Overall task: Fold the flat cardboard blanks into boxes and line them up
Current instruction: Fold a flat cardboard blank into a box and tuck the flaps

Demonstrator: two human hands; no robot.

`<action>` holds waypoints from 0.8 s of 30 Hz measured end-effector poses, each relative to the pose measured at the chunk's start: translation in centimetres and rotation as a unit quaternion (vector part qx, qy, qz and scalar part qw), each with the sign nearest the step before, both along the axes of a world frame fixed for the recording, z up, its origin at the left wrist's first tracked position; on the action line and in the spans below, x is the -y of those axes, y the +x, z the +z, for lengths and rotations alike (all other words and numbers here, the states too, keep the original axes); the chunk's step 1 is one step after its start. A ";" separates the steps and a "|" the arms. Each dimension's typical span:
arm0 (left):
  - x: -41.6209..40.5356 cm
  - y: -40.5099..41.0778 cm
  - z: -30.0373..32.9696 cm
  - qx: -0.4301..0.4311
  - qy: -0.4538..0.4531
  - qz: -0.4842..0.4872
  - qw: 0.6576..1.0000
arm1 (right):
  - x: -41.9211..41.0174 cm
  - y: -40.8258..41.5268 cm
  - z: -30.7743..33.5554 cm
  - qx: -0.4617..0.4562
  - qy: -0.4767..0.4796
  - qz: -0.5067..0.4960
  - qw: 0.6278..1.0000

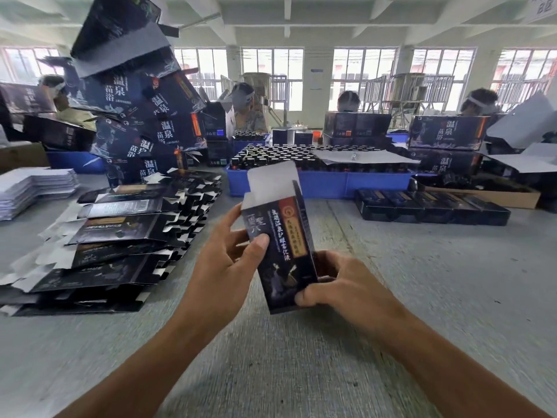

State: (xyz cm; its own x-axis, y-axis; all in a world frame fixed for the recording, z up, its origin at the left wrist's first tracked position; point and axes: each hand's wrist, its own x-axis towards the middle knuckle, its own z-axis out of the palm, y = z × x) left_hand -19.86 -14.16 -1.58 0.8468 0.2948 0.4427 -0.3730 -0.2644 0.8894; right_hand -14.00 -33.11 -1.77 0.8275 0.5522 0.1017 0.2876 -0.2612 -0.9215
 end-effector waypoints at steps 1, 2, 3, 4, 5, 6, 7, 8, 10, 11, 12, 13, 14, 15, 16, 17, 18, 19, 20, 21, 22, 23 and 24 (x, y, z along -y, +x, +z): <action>-0.1 -0.1 0.0 0.011 -0.004 -0.003 1.000 | -0.1 0.0 -0.1 0.007 0.005 0.002 1.000; -0.2 -0.1 0.0 0.019 -0.002 -0.006 1.000 | -0.1 0.0 0.0 0.016 0.021 -0.004 1.000; -0.2 -0.2 0.0 0.021 0.005 -0.010 1.000 | 0.0 0.0 0.1 0.028 0.042 -0.017 0.999; -0.2 -0.3 0.0 0.019 0.015 -0.017 1.000 | 0.0 0.1 0.2 0.043 0.068 -0.037 0.996; 0.0 -0.4 0.1 0.015 0.024 -0.026 0.999 | 0.1 0.2 0.3 0.056 0.096 -0.056 0.992; 0.1 -0.5 0.1 0.012 0.029 -0.036 0.999 | 0.2 0.3 0.5 0.066 0.122 -0.069 0.988; 0.2 -0.5 0.1 0.010 0.033 -0.045 0.998 | 0.3 0.3 0.6 0.072 0.143 -0.073 0.984; 0.3 -0.5 0.1 0.009 0.038 -0.051 0.998 | 0.3 0.3 0.7 0.076 0.157 -0.071 0.982; 0.3 -0.5 0.2 0.007 0.044 -0.051 0.998 | 0.3 0.2 0.8 0.080 0.173 -0.062 0.980; 0.3 -0.4 0.1 0.009 0.043 -0.048 0.998 | 0.2 0.2 0.7 0.080 0.177 -0.058 0.979; 0.2 -0.4 0.1 0.012 0.040 -0.045 0.998 | 0.2 0.1 0.7 0.081 0.179 -0.054 0.979; 0.1 -0.3 0.0 0.015 0.038 -0.043 0.998 | 0.2 0.1 0.7 0.084 0.178 -0.052 0.979; 0.0 -0.3 0.0 0.018 0.038 -0.042 0.998 | 0.1 0.1 0.7 0.088 0.176 -0.049 0.979; 0.0 -0.3 -0.1 0.019 0.039 -0.042 0.998 | 0.1 0.0 0.7 0.092 0.176 -0.047 0.979; 0.0 -0.3 -0.1 0.022 0.039 -0.046 0.998 | 0.1 0.0 0.8 0.098 0.178 -0.047 0.978; 0.0 -0.3 -0.1 0.027 0.037 -0.050 0.998 | 0.1 -0.1 0.8 0.104 0.181 -0.048 0.977; 0.1 -0.4 -0.1 0.035 0.033 -0.056 0.997 | 0.1 -0.2 0.9 0.112 0.180 -0.049 0.976; 0.1 -0.4 -0.1 0.044 0.029 -0.061 0.997 | 0.1 -0.3 0.9 0.122 0.177 -0.049 0.976; 0.2 -0.4 0.0 0.053 0.025 -0.066 0.996 | 0.0 -0.4 0.9 0.132 0.170 -0.047 0.975; 0.3 -0.4 0.0 0.061 0.026 -0.069 0.995 | 0.0 -0.4 0.9 0.143 0.162 -0.043 0.975; 0.4 -0.5 0.1 0.068 0.031 -0.069 0.995 | 0.0 -0.5 0.8 0.152 0.155 -0.038 0.976; 0.4 -0.6 0.2 0.071 0.040 -0.067 0.994 | 0.0 -0.5 0.8 0.158 0.148 -0.032 0.976; 0.4 -0.6 0.2 0.070 0.047 -0.067 0.994 | 0.0 -0.6 0.8 0.163 0.142 -0.025 0.976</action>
